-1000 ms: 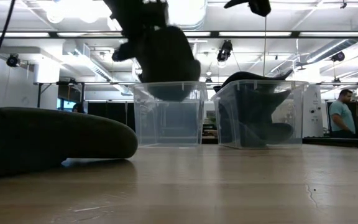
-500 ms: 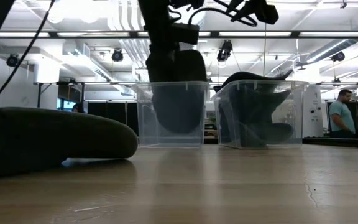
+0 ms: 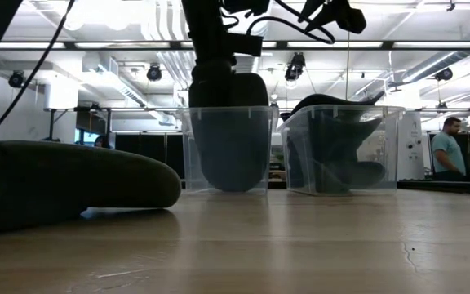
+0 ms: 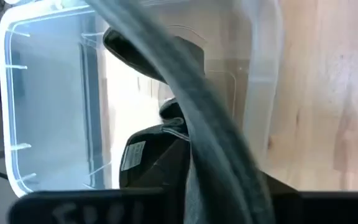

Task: Pick & Place hat
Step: Put the right gray cap into the left transparent bin, then put the gray cap into the left transparent bin

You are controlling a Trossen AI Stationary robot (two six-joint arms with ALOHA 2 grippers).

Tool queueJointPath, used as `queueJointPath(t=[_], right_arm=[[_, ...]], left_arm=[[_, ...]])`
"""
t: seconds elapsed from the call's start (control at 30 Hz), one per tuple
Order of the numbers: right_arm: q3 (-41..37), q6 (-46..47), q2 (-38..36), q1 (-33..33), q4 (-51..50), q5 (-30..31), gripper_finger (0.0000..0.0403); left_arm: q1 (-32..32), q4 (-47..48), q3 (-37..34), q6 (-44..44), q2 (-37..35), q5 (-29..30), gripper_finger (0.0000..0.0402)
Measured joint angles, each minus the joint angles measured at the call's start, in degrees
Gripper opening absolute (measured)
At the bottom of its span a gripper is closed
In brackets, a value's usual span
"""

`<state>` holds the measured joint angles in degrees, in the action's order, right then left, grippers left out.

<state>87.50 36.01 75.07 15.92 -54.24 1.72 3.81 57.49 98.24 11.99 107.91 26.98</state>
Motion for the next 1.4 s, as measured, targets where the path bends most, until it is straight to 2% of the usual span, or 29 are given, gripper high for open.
queueJointPath(t=[0.17,0.27,0.4,0.57,0.73,0.8,0.93,1.07,1.2,1.33,1.4], right_arm=[[-0.07,0.0,0.0,0.12,0.0,-0.02,0.0109],[-0.07,-0.02,0.0,0.12,-0.03,-0.08,0.0109],[-0.09,-0.23,0.0,0.16,-0.67,-0.13,0.0109],[-0.11,-0.24,0.0,0.42,-1.07,-0.22,0.0109],[-0.11,-0.17,0.0,0.42,-1.36,-0.59,0.0109],[-0.11,-0.15,0.0,0.42,-1.35,-0.68,0.0109],[-0.21,-0.02,0.0,0.69,-1.3,-0.66,0.0109],[-0.46,0.17,0.0,1.04,-1.29,-0.65,0.0109],[-0.8,0.47,0.0,1.03,-1.22,-0.65,0.0109],[-1.56,1.36,0.0,1.01,-1.3,-0.71,0.0109],[-2.05,1.41,0.0,0.97,-1.32,-1.0,0.0109]], left_arm=[[-0.45,0.38,0.0,-4.56,-0.23,2.23,0.0106],[-1.38,2.64,0.39,-4.67,-0.92,6.06,0.0116],[-2.54,4.57,1.03,-5.07,-1.94,6.96,0.0117],[-3.48,5.59,1.03,-7.91,-2.97,4.99,0.0117],[-5.3,12.01,2.91,-9.43,-4.49,4.82,0.0117],[-5.61,12.16,3.17,-10.78,-5.84,2.83,0.0117],[-5.64,8.83,2.89,-12.35,-8.04,-4.0,0.0117],[-5.09,4.19,2.86,-13.48,-8.31,-5.99,0.0117],[-4.55,1.88,2.76,-11.55,-6.97,-5.34,0.0117],[-5.02,4.32,2.63,-9.04,-7.75,-0.26,0.0117],[-5.48,7.25,2.64,-8.18,-9.8,0.1,0.0117]])
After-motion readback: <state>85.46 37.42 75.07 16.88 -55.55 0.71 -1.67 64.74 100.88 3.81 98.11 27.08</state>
